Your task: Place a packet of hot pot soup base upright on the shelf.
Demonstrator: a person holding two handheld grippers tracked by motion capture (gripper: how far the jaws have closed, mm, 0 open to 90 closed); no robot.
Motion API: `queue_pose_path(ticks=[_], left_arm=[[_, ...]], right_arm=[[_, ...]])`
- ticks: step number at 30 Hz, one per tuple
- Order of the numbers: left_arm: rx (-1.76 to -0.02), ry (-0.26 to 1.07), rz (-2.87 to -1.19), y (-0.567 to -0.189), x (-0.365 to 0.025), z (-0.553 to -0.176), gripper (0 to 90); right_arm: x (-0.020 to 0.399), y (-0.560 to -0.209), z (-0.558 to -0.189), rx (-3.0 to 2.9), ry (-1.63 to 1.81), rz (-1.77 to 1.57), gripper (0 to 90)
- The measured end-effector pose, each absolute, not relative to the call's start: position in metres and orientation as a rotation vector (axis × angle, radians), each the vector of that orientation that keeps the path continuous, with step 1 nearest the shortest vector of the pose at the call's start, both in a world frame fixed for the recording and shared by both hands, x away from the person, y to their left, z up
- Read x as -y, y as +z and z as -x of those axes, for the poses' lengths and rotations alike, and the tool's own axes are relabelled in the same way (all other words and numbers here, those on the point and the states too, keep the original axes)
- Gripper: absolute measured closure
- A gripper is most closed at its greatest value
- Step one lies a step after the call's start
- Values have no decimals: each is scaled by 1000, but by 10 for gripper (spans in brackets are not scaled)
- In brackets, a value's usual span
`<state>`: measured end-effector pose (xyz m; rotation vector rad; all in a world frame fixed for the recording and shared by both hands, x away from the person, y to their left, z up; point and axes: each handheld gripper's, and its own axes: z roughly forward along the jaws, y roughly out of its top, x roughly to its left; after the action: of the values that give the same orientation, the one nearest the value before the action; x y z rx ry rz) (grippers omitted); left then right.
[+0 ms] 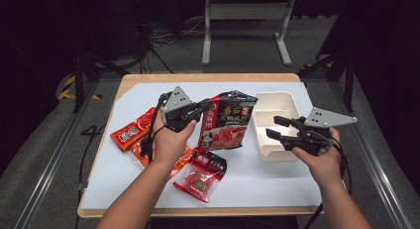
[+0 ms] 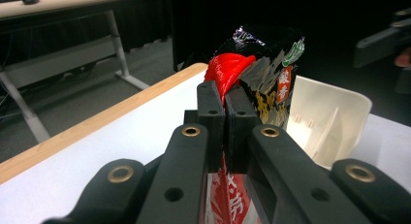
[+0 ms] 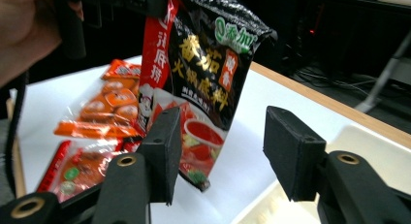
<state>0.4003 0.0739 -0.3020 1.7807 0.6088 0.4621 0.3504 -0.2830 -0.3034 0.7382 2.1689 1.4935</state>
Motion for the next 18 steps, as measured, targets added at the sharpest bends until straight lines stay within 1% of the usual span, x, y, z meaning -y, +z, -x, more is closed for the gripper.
queue_pose_path(ticks=[8,13,18], left_arm=[[-549,443,-1705,-299,-85,-387,879],[-546,396,-1661,-309,-93,-383,880],[-539,381,-1675,-312,-97,-383,880]], right_arm=[[274,-294,-366,-2203,1562,-732,418],[262,-293,-374,-2232,1578,-726,412],[249,-291,-379,-2262,1575,-703,409]])
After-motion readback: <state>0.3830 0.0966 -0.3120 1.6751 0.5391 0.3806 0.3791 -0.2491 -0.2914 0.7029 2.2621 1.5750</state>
